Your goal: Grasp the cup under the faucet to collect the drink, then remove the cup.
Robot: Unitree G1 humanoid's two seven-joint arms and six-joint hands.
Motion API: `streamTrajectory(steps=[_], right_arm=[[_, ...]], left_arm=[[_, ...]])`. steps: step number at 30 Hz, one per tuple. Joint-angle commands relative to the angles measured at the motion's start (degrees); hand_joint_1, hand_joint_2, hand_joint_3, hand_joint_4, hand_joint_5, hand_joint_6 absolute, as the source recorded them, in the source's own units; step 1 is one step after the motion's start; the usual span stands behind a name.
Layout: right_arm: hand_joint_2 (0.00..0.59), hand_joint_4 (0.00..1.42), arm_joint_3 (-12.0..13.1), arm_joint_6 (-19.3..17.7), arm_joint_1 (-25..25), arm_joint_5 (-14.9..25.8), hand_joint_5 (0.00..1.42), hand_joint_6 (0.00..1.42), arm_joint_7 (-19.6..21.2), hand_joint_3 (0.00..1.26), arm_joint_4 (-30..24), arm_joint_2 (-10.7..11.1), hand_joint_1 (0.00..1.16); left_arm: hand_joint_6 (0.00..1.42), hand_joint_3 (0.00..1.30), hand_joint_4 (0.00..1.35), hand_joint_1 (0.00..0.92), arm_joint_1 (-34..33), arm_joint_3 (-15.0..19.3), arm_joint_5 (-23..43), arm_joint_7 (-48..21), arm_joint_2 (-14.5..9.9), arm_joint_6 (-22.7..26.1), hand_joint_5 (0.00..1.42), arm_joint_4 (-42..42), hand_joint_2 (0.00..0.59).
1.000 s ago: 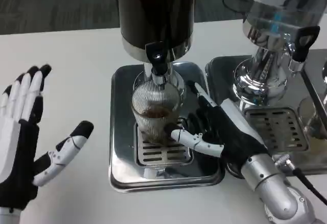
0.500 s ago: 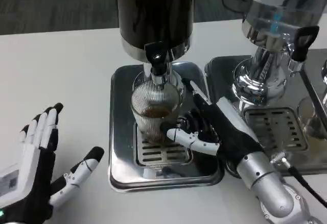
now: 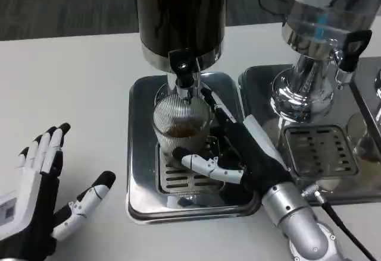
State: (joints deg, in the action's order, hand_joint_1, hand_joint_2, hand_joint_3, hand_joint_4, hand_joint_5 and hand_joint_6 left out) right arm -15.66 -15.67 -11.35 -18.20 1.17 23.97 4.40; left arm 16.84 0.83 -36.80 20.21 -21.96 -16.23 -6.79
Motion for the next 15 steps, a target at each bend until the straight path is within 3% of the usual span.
streamTrajectory(steps=[1,6,15], right_arm=[[0.164,0.0,0.1,-2.0,-0.2,0.9,0.0,0.22,0.8,0.0,1.1,-1.5,0.68],[0.165,0.0,0.6,-1.7,-0.6,3.3,0.04,0.27,-0.4,0.0,3.1,-3.8,0.7],[0.159,0.02,0.4,-1.6,-2.0,2.6,0.15,0.33,-0.2,0.0,4.8,-4.2,0.74]], left_arm=[[0.0,0.06,0.0,0.0,0.0,-0.5,0.4,-0.9,-0.8,0.7,0.0,-0.5,0.184],[0.0,0.06,0.0,0.0,0.2,-0.5,0.6,-0.9,-0.8,0.7,0.0,-0.3,0.185],[0.0,0.19,0.0,0.0,0.5,0.0,1.6,-1.5,-0.7,1.2,0.0,-0.1,0.192]])
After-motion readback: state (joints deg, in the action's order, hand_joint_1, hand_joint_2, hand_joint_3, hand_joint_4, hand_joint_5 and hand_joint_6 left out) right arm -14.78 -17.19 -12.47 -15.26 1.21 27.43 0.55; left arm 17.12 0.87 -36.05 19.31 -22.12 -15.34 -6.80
